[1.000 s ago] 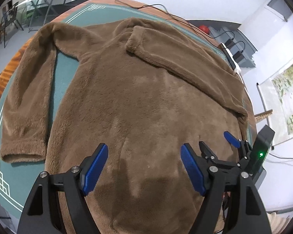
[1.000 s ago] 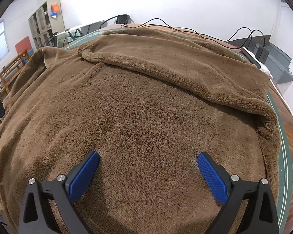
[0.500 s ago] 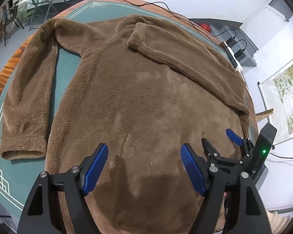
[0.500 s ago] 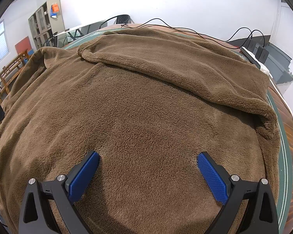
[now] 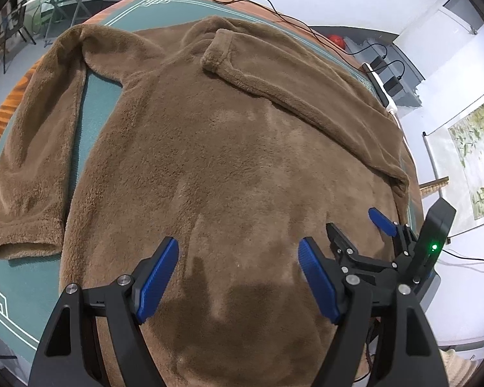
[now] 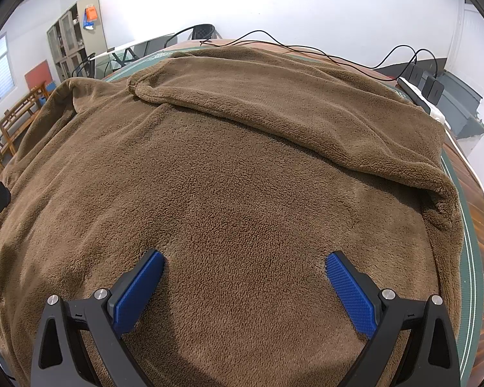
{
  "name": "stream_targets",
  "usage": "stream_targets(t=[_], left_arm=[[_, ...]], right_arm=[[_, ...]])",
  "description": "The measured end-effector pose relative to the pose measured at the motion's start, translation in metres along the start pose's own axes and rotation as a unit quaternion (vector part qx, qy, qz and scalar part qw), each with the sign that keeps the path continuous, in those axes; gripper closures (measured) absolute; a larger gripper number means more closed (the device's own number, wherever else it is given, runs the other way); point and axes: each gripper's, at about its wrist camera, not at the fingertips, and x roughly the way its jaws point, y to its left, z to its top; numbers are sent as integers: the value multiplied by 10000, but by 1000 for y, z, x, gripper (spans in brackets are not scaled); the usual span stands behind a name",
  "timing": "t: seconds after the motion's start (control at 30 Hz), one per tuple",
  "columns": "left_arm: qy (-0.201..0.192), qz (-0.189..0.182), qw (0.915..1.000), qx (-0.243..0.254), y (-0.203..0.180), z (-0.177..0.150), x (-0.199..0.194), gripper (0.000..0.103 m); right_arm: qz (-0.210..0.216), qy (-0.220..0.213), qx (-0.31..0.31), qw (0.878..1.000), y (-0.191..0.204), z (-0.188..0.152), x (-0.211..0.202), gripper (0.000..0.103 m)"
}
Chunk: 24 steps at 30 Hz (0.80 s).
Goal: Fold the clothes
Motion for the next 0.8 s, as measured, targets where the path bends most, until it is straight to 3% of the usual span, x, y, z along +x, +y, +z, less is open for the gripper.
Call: stream_targets(t=[0.53,0.8], left_arm=[[64,-267,9996,-8,24,4,-1,23],[-126,-405,9981,-453,42,7,-13,23]], right_arm=[[0,-2,-5,10000,0,0,0,1],[-1,-2,-5,10000,-1,0,-1,1]])
